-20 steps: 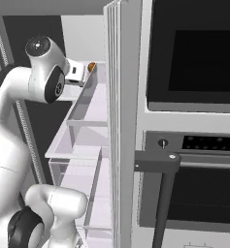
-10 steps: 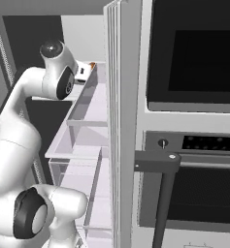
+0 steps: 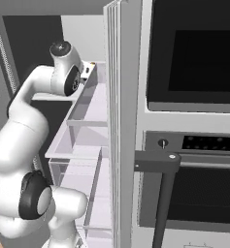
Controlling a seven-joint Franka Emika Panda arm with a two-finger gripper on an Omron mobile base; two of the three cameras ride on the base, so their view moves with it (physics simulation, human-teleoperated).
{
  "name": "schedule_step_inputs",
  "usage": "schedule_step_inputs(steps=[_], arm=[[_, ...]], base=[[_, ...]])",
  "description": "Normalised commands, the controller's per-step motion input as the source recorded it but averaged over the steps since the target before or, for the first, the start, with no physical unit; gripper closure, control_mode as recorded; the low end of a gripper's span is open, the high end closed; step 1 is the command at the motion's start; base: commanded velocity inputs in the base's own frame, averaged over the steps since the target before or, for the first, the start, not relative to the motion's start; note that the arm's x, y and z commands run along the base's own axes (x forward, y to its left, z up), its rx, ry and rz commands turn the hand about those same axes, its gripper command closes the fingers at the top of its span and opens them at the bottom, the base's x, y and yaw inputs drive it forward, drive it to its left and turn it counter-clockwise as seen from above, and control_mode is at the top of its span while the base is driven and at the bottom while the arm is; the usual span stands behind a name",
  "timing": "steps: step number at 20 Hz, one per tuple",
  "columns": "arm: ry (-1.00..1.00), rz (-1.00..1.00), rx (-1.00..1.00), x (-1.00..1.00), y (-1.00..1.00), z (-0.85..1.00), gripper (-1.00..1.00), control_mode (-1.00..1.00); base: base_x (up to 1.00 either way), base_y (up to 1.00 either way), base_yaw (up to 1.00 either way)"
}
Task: Take the strawberry from the fridge and place it on top of the pancake, located on the dining counter.
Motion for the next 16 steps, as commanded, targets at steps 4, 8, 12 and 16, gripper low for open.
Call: schedule_step_inputs(steps=[4, 8, 12, 16], arm=[[0.0, 0.0, 0.0, 0.42, -0.01, -0.03, -1.0, -1.0], [0.0, 0.01, 0.0, 0.24, 0.0, -0.23, -1.0, -1.0], [0.0, 0.0, 0.0, 0.3, 0.0, -0.18, -1.0, -1.0], [0.0, 0.0, 0.0, 0.26, 0.0, -0.1, -1.0, -1.0]], base=[[0.0, 0.0, 0.0], [0.0, 0.0, 0.0], [0.0, 0.0, 0.0], [0.0, 0.0, 0.0]])
